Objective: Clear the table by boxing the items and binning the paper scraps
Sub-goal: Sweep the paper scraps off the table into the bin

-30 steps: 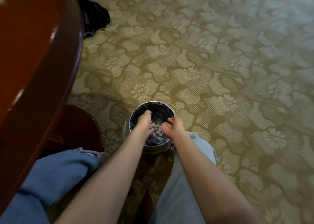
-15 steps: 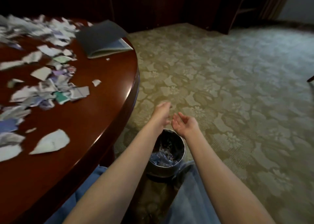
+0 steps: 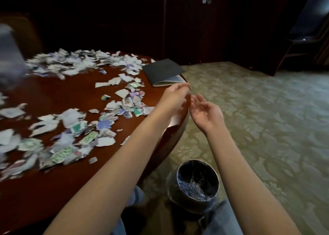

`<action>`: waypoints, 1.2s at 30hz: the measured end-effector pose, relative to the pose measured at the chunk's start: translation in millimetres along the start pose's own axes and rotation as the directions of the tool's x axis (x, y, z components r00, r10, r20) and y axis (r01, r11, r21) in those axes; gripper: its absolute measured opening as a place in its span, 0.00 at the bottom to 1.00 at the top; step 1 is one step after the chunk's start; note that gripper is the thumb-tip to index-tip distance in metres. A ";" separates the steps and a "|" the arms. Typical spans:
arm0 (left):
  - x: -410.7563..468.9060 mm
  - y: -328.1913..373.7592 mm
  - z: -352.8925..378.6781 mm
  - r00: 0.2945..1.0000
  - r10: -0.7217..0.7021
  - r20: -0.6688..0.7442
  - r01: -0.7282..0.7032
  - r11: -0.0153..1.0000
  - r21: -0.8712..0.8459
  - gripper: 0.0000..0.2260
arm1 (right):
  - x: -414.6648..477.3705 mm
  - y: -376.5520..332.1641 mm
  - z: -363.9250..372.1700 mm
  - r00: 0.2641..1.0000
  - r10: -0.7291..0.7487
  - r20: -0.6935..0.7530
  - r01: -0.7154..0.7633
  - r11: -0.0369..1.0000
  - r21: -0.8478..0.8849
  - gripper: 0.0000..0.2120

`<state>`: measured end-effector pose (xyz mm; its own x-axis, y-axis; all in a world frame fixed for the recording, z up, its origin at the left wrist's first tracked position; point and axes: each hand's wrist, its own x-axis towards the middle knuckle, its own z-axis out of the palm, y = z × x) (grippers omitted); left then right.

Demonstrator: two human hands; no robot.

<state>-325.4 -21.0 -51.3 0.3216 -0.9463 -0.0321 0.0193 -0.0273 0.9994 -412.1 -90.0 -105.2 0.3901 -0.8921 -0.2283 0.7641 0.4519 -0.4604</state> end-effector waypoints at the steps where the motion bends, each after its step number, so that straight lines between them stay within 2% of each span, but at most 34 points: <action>1: -2.4 1.3 -11.8 0.999 0.017 -0.031 -0.016 0.999 0.040 0.11 | -3.6 7.0 6.2 0.999 -0.004 0.041 0.007 0.996 -0.084 0.14; 3: -6.9 1.9 -33.8 0.996 0.031 -0.083 -0.021 0.992 0.125 0.10 | -11.2 23.5 17.0 0.989 0.003 0.151 0.052 0.932 -0.359 0.14; 4: -9.5 1.7 -43.6 0.995 0.018 -0.102 -0.002 0.987 0.161 0.11 | -15.4 31.5 21.5 0.975 0.014 0.222 0.108 0.841 -0.530 0.14; 5: -11.6 1.4 -53.2 0.992 0.002 -0.124 0.023 0.980 0.199 0.12 | -20.2 39.9 25.7 0.955 0.037 0.295 0.183 0.709 -0.681 0.14; 7: -17.9 1.8 -71.2 0.987 -0.003 -0.163 0.049 0.958 0.284 0.14 | -33.8 55.4 34.8 0.910 0.117 0.397 0.332 0.365 -0.870 0.15; 9: -26.0 1.9 -90.6 0.983 0.026 -0.184 0.045 0.927 0.373 0.15 | -46.1 69.4 40.3 0.855 0.223 0.468 0.478 0.010 -0.878 0.24; 10: -30.5 1.1 -101.3 0.983 0.040 -0.178 0.041 0.903 0.427 0.15 | -49.7 76.3 40.7 0.820 0.285 0.496 0.543 -0.118 -0.831 0.31; 12: -41.1 -2.0 -121.0 0.992 0.034 -0.124 0.043 0.821 0.569 0.16 | -53.1 88.4 39.7 0.765 0.376 0.522 0.634 -0.306 -0.710 0.44; 14: -50.6 -7.8 -137.2 0.995 -0.048 -0.092 0.100 0.664 0.741 0.18 | -51.2 96.0 39.4 0.760 0.400 0.512 0.649 -0.424 -0.632 0.48; 16: -58.0 -16.2 -150.1 0.987 -0.120 -0.106 0.152 0.492 0.857 0.21 | -46.0 101.0 39.3 0.780 0.393 0.486 0.625 -0.509 -0.591 0.46; 17: -61.5 -20.0 -154.7 0.986 -0.121 -0.117 0.159 0.447 0.880 0.22 | -42.7 103.2 39.3 0.789 0.383 0.480 0.613 -0.543 -0.575 0.46; 22: -70.4 -29.4 -165.0 0.989 -0.033 -0.146 0.147 0.381 0.913 0.26 | -27.1 109.3 44.4 0.825 0.279 0.492 0.543 -0.633 -0.552 0.46; 26: -71.3 -32.1 -168.6 0.981 -0.071 -0.180 0.189 0.152 0.970 0.40 | -11.1 104.6 46.9 0.860 0.198 0.470 0.466 -0.682 -0.565 0.46; 27: -71.4 -33.3 -169.5 0.973 -0.099 -0.211 0.222 0.127 0.967 0.44 | -6.5 103.3 47.4 0.876 0.188 0.444 0.442 -0.681 -0.583 0.47; 31: -63.3 -34.3 -169.6 0.934 -0.182 -0.306 0.341 0.208 0.917 0.52 | 11.3 102.2 55.7 0.902 0.220 0.373 0.417 -0.672 -0.612 0.45; 34: -51.5 -31.6 -167.6 0.921 -0.215 -0.325 0.373 0.247 0.894 0.53 | 21.6 106.5 65.6 0.880 0.273 0.389 0.465 -0.663 -0.587 0.45; 36: -43.6 -31.9 -166.5 0.916 -0.213 -0.340 0.386 0.233 0.893 0.54 | 28.6 110.4 69.3 0.862 0.304 0.405 0.499 -0.648 -0.575 0.44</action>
<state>-182.4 74.8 -83.3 0.6125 -0.7513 -0.2458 -0.7163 -0.6590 0.2293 -280.9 -65.3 -103.1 0.7769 -0.6295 0.0110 -0.5960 -0.7410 -0.3093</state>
